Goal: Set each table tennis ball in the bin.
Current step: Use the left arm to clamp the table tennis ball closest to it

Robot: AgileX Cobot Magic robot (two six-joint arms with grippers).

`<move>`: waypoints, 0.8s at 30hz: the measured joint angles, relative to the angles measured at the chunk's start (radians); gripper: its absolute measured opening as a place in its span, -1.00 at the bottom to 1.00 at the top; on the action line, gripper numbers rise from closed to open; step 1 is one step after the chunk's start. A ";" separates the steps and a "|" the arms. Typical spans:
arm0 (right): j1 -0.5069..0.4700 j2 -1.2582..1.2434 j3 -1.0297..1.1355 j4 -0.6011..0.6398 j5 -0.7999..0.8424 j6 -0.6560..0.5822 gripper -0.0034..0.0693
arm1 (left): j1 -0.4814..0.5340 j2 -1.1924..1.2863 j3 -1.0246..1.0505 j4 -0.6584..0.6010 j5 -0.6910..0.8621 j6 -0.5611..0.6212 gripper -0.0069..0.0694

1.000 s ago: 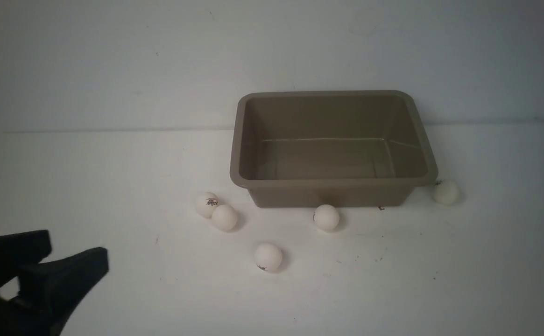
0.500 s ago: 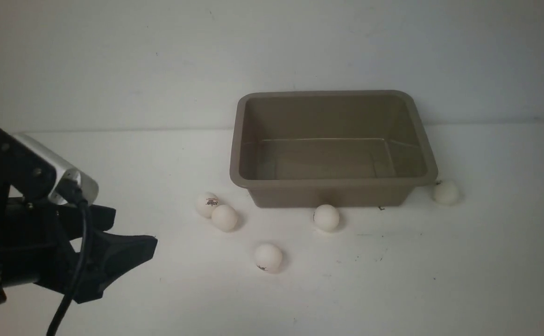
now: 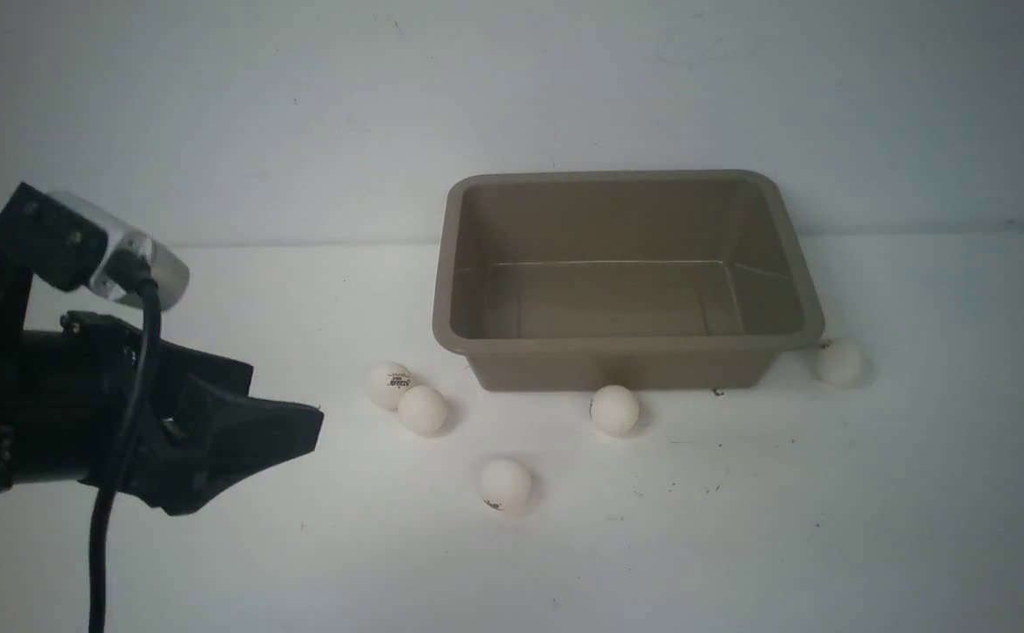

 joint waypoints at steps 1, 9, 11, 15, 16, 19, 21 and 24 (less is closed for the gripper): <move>0.000 0.000 0.000 0.000 0.001 0.000 -0.24 | 0.000 0.000 -0.023 0.019 0.022 -0.032 0.61; 0.000 0.000 0.000 0.000 0.007 -0.012 -0.24 | -0.016 0.000 -0.102 0.226 0.170 -0.233 0.56; 0.000 0.000 0.000 -0.001 0.006 -0.025 -0.24 | -0.029 0.000 -0.102 0.260 0.170 -0.243 0.53; 0.000 0.000 0.000 -0.001 -0.003 -0.040 -0.24 | -0.057 0.000 -0.102 0.288 0.163 -0.264 0.43; 0.000 0.000 0.000 -0.001 -0.008 -0.042 -0.24 | -0.070 0.000 -0.102 0.288 0.150 -0.264 0.41; 0.000 0.000 0.000 -0.001 -0.012 -0.046 -0.24 | -0.103 0.000 -0.102 0.288 0.105 -0.269 0.38; 0.000 0.000 0.000 -0.001 -0.012 -0.048 -0.24 | -0.132 0.000 -0.102 0.288 0.072 -0.270 0.38; 0.000 0.000 0.000 -0.002 -0.012 -0.049 -0.24 | -0.194 0.006 -0.102 0.288 0.021 -0.270 0.38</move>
